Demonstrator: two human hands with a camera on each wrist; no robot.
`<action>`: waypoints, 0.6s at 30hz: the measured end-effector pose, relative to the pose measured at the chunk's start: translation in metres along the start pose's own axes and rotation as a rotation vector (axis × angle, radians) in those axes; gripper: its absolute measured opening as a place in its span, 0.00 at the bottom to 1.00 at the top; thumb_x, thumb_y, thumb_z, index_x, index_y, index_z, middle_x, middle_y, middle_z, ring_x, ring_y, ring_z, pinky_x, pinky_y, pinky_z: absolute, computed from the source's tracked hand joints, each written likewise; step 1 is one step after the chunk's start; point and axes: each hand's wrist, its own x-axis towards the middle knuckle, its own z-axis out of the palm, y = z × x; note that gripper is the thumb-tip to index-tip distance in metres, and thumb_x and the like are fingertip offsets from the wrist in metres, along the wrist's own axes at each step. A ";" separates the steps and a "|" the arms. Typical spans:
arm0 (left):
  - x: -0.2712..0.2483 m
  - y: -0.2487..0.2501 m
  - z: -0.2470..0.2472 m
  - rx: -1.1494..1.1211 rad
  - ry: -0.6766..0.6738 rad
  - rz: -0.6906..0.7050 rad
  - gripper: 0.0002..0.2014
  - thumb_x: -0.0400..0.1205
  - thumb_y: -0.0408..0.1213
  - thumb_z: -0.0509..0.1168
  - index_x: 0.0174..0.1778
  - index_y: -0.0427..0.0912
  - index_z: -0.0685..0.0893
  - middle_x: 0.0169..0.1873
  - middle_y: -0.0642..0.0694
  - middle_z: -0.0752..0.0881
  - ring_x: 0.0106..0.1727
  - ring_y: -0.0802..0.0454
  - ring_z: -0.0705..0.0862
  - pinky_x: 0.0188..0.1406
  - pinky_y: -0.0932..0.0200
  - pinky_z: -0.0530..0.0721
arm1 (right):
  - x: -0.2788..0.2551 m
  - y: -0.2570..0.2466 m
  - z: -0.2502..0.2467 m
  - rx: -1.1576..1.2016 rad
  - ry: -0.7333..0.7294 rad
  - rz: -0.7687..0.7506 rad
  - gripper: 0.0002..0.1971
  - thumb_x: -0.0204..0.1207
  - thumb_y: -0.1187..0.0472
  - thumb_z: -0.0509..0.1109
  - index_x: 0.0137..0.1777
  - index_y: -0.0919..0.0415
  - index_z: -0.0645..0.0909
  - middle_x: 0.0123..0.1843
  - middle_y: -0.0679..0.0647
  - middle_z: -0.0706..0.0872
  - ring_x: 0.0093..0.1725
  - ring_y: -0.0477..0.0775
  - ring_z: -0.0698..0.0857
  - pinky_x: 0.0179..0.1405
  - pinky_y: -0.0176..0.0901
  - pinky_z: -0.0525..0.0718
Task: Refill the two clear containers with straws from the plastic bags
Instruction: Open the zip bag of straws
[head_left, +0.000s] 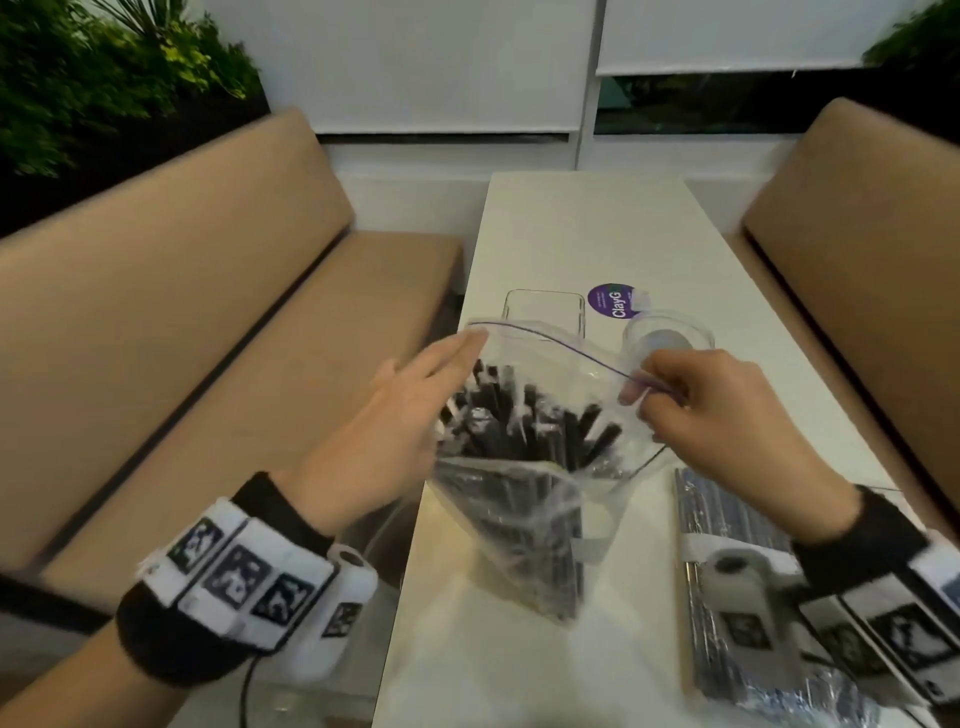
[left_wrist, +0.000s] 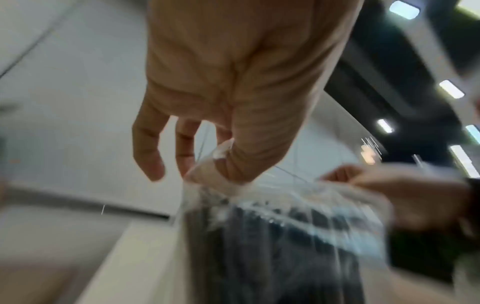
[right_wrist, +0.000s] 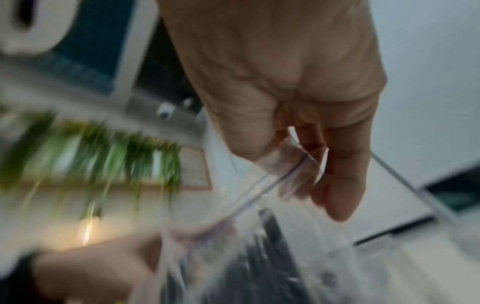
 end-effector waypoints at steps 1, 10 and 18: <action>0.005 0.002 0.002 -0.178 -0.015 0.023 0.45 0.75 0.24 0.63 0.86 0.54 0.52 0.84 0.59 0.59 0.80 0.60 0.65 0.76 0.45 0.73 | 0.000 -0.005 0.003 0.068 -0.011 -0.009 0.17 0.70 0.75 0.63 0.32 0.51 0.82 0.32 0.61 0.89 0.32 0.54 0.83 0.33 0.38 0.77; 0.013 -0.022 0.018 0.086 0.249 0.117 0.54 0.74 0.19 0.67 0.82 0.73 0.50 0.79 0.48 0.68 0.69 0.45 0.78 0.62 0.50 0.84 | -0.004 0.013 -0.001 0.138 0.144 0.012 0.18 0.67 0.80 0.59 0.34 0.55 0.78 0.37 0.51 0.91 0.41 0.57 0.88 0.42 0.30 0.78; 0.024 0.007 0.027 -0.936 0.168 -0.126 0.41 0.74 0.08 0.49 0.77 0.50 0.74 0.51 0.56 0.92 0.45 0.55 0.89 0.42 0.67 0.86 | -0.008 0.012 0.031 0.481 -0.084 0.158 0.24 0.69 0.82 0.59 0.48 0.52 0.84 0.49 0.43 0.91 0.47 0.39 0.87 0.35 0.30 0.82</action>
